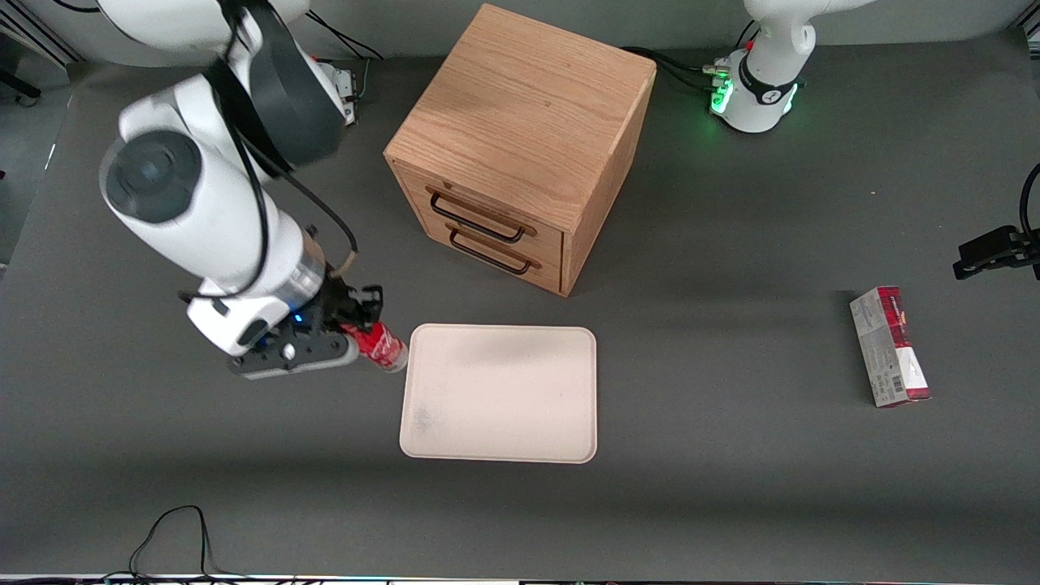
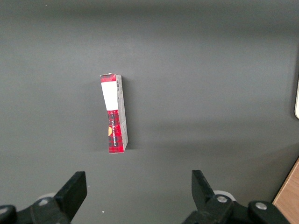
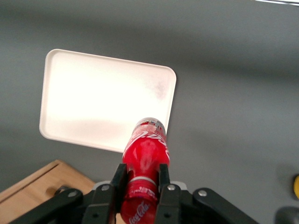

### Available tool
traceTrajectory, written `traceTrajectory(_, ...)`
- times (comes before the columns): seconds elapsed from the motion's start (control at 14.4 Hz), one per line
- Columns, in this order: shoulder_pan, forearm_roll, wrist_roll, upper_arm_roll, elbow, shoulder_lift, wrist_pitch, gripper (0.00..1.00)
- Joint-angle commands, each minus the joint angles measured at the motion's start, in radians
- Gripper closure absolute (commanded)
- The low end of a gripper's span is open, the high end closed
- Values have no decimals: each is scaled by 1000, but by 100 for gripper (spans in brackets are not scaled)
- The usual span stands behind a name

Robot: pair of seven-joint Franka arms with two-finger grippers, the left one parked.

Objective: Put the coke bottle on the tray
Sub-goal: 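Lower the bottle upright onto the tray and open the right gripper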

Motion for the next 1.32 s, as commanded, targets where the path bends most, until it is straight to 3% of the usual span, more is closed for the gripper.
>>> traceTrajectory(0.0,-3,-5,14,-3,71,118,51,100)
traceTrajectory(0.62,0,-22,14,-4,68,289,180,100)
traceTrajectory(1.04,0,-46,26,-4,66,324,219,100)
traceTrajectory(1.11,0,-46,26,-3,65,326,219,94)
traceTrajectory(1.18,0,-45,28,-3,63,326,225,27)
traceTrajectory(1.25,0,-45,28,-3,63,326,229,0)
